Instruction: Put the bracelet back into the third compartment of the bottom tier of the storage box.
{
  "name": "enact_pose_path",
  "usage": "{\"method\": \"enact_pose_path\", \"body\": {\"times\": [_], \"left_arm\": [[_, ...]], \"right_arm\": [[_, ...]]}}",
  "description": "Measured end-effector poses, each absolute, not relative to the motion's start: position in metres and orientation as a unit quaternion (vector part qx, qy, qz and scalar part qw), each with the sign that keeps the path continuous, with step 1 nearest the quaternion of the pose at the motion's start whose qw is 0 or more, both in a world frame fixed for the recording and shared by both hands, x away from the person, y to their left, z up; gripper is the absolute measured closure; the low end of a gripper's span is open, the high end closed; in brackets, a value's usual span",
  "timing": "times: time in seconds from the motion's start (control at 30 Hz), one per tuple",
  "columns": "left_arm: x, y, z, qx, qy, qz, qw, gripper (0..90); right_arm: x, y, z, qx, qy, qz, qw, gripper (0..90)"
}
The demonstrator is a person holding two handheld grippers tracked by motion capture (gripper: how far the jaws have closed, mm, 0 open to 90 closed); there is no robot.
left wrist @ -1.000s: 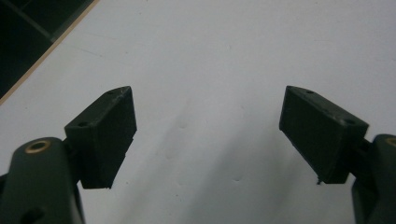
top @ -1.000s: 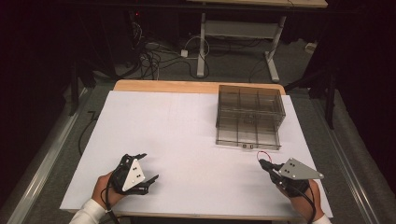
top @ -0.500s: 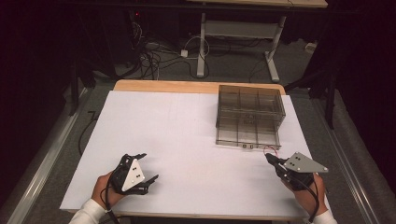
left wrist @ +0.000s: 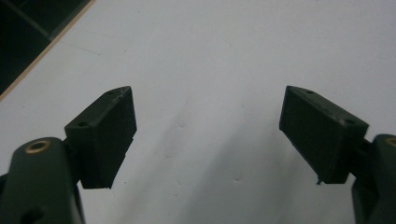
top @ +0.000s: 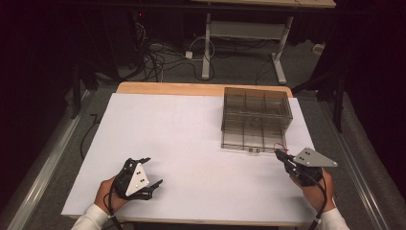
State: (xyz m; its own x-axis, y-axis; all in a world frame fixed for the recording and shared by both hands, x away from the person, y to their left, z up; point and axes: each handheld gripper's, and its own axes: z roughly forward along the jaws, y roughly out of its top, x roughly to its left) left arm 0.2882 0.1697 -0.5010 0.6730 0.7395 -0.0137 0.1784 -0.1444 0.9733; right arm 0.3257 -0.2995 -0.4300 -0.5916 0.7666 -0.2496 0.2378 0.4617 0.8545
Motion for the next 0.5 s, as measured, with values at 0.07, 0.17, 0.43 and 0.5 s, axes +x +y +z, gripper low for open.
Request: {"method": "enact_pose_path", "body": {"times": [0.07, 0.17, 0.43, 0.5], "left_arm": [[0.288, 0.169, -0.501, 0.715, 0.321, 0.247, 0.57, 18.2], [0.289, 0.169, -0.501, 0.713, 0.323, 0.246, 0.571, 18.2], [0.289, 0.169, -0.501, 0.712, 0.324, 0.245, 0.572, 18.2], [0.289, 0.169, -0.501, 0.714, 0.323, 0.246, 0.57, 18.2]], "right_arm": [[0.329, -0.299, -0.431, 0.321, 0.793, 0.404, 0.325, 90.0], [0.336, -0.299, -0.433, 0.324, 0.797, 0.392, 0.327, 90.0], [0.35, -0.301, -0.434, 0.335, 0.798, 0.382, 0.325, 90.0], [0.353, -0.302, -0.435, 0.339, 0.797, 0.381, 0.324, 90.0]]}}
